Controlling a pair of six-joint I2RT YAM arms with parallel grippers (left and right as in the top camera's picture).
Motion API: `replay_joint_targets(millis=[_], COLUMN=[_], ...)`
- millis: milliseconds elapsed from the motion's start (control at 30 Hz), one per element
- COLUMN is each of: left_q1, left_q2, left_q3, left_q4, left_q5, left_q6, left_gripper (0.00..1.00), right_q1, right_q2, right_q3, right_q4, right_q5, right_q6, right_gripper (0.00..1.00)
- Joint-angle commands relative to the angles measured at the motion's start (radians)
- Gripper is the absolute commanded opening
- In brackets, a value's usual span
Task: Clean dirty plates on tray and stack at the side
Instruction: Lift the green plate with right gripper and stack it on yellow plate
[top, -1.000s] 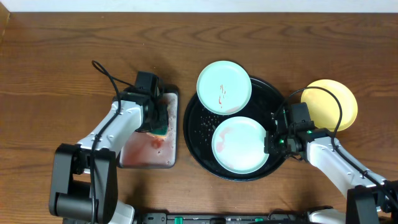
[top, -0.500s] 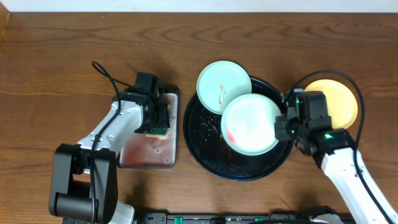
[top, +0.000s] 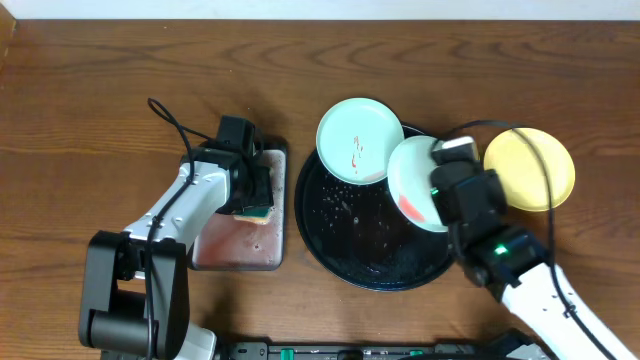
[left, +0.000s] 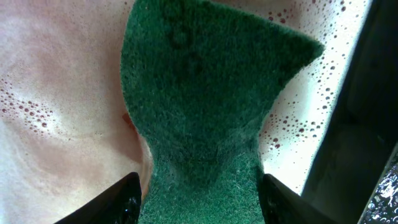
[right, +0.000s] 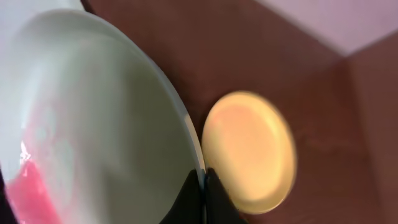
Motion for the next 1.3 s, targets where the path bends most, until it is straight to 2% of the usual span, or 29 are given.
replay_joint_targets(millis=[0, 167, 300, 433, 567, 733, 933, 1067, 1267], left_q1=[0.002, 0.002, 0.002, 0.002, 0.002, 0.002, 0.002, 0.002, 0.002], left_q2=[-0.009, -0.009, -0.009, -0.009, -0.009, -0.009, -0.009, -0.009, -0.009], left_q3=[-0.012, -0.012, -0.012, -0.012, -0.012, -0.012, -0.012, -0.012, -0.012], left_q4=[-0.004, -0.004, -0.003, 0.011, 0.040, 0.040, 0.038, 0.038, 0.038], left_q5=[-0.001, -0.001, -0.001, -0.001, -0.001, -0.001, 0.000, -0.001, -0.001], left_q6=[0.005, 0.005, 0.005, 0.006, 0.006, 0.006, 0.005, 0.005, 0.005], left_gripper=[0.62, 0.62, 0.62, 0.62, 0.62, 0.63, 0.62, 0.63, 0.63], right_q1=[0.122, 0.248, 0.266, 0.256, 0.185, -0.007, -0.375, -0.598, -0.842], right_q2=[-0.011, -0.011, -0.011, -0.011, -0.011, -0.011, -0.005, 0.026, 0.123], right_q3=[0.034, 0.034, 0.034, 0.034, 0.034, 0.034, 0.034, 0.034, 0.034], right_q4=[0.044, 0.131, 0.172, 0.172, 0.157, 0.098, 0.085, 0.079, 0.084], right_q5=[0.195, 0.328, 0.403, 0.403, 0.371, 0.142, -0.220, -0.327, -0.429], right_q6=[-0.136, -0.263, -0.316, -0.301, -0.154, 0.070, 0.251, 0.355, 0.512], right_gripper=[0.01, 0.01, 0.01, 0.01, 0.01, 0.01, 0.01, 0.01, 0.01])
